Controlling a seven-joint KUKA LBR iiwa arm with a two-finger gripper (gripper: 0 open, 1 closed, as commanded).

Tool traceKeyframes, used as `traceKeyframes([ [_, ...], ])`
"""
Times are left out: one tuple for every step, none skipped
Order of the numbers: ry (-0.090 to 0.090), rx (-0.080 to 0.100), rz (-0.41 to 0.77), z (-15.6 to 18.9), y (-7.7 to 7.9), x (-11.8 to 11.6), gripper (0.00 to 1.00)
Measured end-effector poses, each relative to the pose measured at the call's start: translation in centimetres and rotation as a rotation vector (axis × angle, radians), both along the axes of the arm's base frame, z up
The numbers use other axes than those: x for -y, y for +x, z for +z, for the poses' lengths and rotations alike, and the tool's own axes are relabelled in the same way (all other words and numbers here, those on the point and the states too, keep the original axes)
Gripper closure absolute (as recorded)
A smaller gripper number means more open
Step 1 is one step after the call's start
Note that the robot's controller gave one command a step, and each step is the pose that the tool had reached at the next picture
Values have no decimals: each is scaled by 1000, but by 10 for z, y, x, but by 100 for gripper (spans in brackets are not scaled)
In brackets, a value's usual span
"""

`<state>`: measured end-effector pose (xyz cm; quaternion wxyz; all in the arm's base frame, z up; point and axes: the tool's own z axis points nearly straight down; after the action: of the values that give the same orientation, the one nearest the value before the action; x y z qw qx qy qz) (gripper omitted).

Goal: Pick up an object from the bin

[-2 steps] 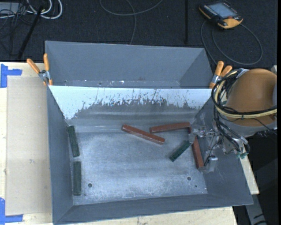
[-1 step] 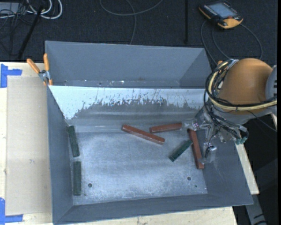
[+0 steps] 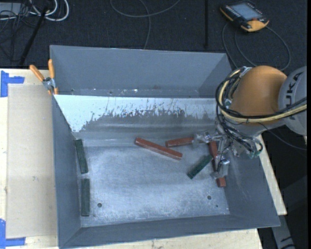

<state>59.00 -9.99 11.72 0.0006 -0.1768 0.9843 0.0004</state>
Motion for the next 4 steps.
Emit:
traceKeyframes([
  [0,0,259,-42,5,6,0],
  [0,1,327,-50,10,8,100],
  [0,1,336,-48,10,9,100],
  [1,-2,338,-44,10,9,100],
])
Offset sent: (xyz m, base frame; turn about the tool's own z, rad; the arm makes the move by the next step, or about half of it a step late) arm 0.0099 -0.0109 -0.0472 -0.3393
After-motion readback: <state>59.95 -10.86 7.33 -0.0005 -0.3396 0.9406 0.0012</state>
